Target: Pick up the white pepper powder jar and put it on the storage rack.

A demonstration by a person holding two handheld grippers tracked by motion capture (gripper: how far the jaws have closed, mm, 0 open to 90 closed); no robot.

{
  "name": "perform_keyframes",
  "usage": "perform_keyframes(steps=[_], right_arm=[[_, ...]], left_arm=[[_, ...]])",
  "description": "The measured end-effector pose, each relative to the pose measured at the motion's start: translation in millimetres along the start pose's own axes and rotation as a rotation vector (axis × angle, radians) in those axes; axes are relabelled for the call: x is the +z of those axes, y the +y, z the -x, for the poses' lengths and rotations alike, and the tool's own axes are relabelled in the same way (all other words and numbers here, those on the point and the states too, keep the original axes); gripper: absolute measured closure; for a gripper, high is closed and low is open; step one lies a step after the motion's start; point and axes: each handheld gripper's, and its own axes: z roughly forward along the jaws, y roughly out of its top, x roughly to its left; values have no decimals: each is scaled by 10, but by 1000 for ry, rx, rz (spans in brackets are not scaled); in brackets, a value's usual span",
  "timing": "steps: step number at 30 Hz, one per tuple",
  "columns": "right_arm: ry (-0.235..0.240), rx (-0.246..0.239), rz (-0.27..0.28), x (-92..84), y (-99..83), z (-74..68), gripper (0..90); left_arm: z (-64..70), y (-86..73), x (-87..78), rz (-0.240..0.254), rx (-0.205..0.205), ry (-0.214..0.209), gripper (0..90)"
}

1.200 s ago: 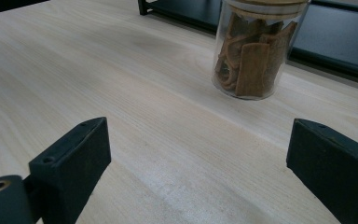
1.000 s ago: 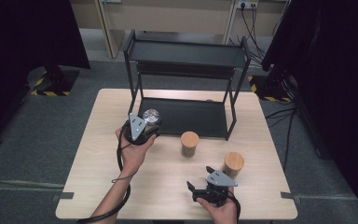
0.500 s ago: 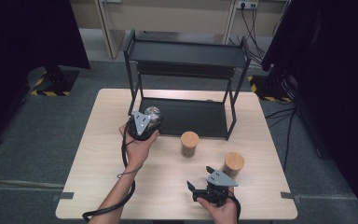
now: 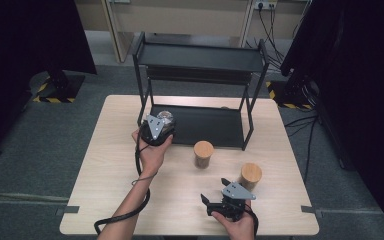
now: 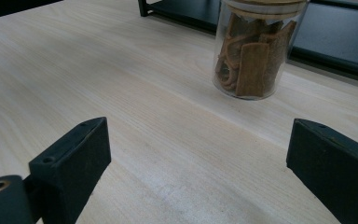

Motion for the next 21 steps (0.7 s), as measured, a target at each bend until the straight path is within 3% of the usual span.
perform_keyframes(steps=[12,21], right_arm=[[4,-2,3,0,-1,3,68],[6,0,2,-1,-1,5,67]], left_arm=[[-8,-35,184,-23,8,17,345],[17,-154,319,-39,17,11,345]])
